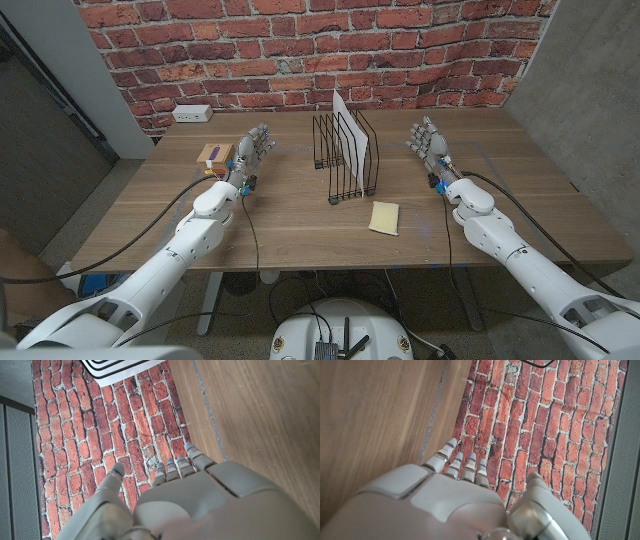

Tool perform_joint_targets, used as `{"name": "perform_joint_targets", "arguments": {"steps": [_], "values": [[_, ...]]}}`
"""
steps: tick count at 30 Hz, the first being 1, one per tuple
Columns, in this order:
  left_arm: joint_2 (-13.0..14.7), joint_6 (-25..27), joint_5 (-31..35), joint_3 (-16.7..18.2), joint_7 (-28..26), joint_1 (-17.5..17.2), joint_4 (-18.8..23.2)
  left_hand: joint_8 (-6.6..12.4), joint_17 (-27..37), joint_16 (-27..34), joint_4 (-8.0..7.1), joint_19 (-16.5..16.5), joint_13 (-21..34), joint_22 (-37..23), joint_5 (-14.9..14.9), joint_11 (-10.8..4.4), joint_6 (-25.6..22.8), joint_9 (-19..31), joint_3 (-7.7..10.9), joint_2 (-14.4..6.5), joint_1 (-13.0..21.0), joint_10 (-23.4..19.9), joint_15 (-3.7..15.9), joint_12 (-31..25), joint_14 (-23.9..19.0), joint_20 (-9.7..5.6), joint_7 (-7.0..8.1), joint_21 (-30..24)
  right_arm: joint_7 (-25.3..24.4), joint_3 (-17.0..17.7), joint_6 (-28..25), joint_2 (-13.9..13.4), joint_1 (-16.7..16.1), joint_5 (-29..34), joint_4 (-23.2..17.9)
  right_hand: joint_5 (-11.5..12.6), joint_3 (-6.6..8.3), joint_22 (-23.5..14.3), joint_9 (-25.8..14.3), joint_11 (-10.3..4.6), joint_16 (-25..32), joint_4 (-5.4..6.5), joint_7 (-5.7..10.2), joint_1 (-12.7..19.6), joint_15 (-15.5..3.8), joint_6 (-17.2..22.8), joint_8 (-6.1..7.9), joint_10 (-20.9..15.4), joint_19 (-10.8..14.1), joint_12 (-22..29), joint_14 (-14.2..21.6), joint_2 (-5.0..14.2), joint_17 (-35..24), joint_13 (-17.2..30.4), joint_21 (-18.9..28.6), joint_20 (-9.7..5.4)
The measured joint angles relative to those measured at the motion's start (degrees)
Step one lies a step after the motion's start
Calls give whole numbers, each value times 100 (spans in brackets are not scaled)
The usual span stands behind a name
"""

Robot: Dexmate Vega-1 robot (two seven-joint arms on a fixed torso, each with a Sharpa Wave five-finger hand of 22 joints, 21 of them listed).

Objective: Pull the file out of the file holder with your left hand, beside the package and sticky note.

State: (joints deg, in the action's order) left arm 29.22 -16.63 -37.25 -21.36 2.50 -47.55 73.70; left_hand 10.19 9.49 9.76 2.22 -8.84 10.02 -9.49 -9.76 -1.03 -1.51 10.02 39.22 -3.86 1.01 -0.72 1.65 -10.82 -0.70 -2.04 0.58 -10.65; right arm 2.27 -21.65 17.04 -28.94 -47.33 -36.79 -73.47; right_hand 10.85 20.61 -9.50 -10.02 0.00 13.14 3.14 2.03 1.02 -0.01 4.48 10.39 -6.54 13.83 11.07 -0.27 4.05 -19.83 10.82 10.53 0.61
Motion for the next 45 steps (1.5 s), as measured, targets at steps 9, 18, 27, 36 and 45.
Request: {"name": "perform_joint_targets", "arguments": {"steps": [9,18,27,36,45], "values": [[-1,3,1,-15,64,63,-72,0,0,0,-1,0,0,0,0,0,0,-1,0,0,0,0,0,0,0,0,0,0,-12,-15,15,18,18,41,18,0,0,1,0,0,0,0,0,5,0,0,0,0,0,0,0,5,17,0,0,0],[21,-1,19,-19,80,52,-56,0,-1,-1,21,0,-1,1,0,-31,0,-1,14,0,0,-31,0,0,0,0,0,0,-137,13,30,-28,-72,80,-132,0,0,1,1,0,-1,0,0,5,0,0,-1,0,0,0,0,5,17,-1,0,0],[105,-15,68,-24,112,27,73,0,-15,-1,104,1,-1,1,0,-31,-31,-1,6,-30,30,-31,-1,0,0,0,32,0,-236,34,77,-39,-161,116,-230,0,20,2,1,0,-1,-20,0,5,0,0,-1,1,-1,0,0,5,44,-1,0,0],[239,-12,221,-23,8,-9,334,0,-17,-1,211,1,-2,2,0,-61,-70,-2,0,-84,84,-61,-1,1,0,0,115,0,-243,48,100,-50,-208,116,-296,0,20,2,1,0,-1,-20,0,35,-31,0,-1,1,-1,0,31,34,43,-2,0,0],[411,27,353,-27,33,77,478,23,-16,-2,423,1,-2,2,0,-163,-106,-17,21,-107,194,-104,9,1,-54,0,211,0,-313,46,100,-44,-288,116,-378,0,20,2,2,-11,-1,-20,0,35,-31,0,-1,-10,30,0,31,34,43,-2,0,-31]]}}
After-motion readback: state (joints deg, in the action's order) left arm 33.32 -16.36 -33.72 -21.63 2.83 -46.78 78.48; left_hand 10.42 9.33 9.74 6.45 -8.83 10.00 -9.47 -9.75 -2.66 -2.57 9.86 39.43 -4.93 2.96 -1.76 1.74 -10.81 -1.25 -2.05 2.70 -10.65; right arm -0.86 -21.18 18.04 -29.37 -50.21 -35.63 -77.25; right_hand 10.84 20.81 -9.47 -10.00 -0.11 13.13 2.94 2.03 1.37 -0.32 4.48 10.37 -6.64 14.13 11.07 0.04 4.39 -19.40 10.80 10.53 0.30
